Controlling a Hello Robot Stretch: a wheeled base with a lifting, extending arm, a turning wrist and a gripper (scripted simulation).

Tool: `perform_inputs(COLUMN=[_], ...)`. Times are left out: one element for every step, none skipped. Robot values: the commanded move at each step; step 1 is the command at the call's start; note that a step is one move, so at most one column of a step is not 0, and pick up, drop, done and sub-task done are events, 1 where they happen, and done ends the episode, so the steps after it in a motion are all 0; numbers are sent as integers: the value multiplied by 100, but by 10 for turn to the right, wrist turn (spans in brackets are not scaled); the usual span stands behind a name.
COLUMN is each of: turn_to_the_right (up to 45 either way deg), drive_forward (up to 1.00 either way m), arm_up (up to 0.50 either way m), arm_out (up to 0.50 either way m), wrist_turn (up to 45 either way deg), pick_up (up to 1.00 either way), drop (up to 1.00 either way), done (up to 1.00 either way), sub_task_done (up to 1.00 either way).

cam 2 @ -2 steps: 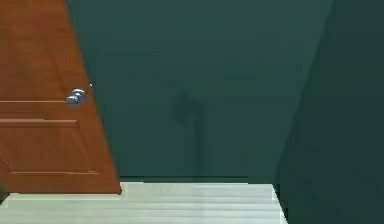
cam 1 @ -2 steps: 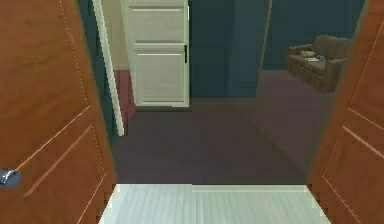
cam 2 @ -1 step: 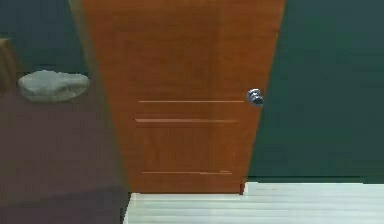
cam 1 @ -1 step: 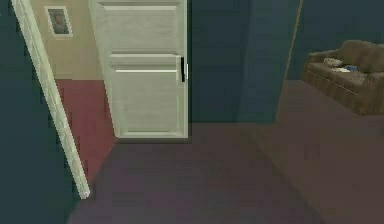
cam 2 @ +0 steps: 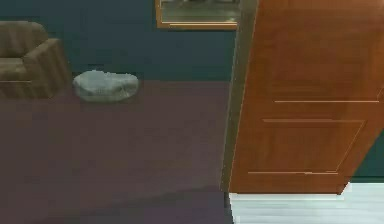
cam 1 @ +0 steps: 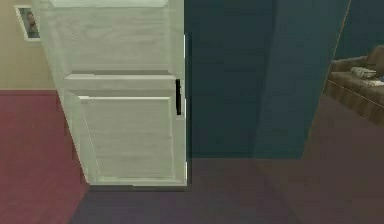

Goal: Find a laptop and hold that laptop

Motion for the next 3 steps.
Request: perform_inputs(turn_to_the_right=[-180, 0, -450], drive_forward=[0, 80, 0], arm_up=[0, 0, 0], arm_out=[0, 0, 0], wrist_turn=[0, 0, 0], pick_up=[0, 0, 0], drop=[0, 0, 0], done=[0, 0, 0], sub_task_done=[0, 0, 0])
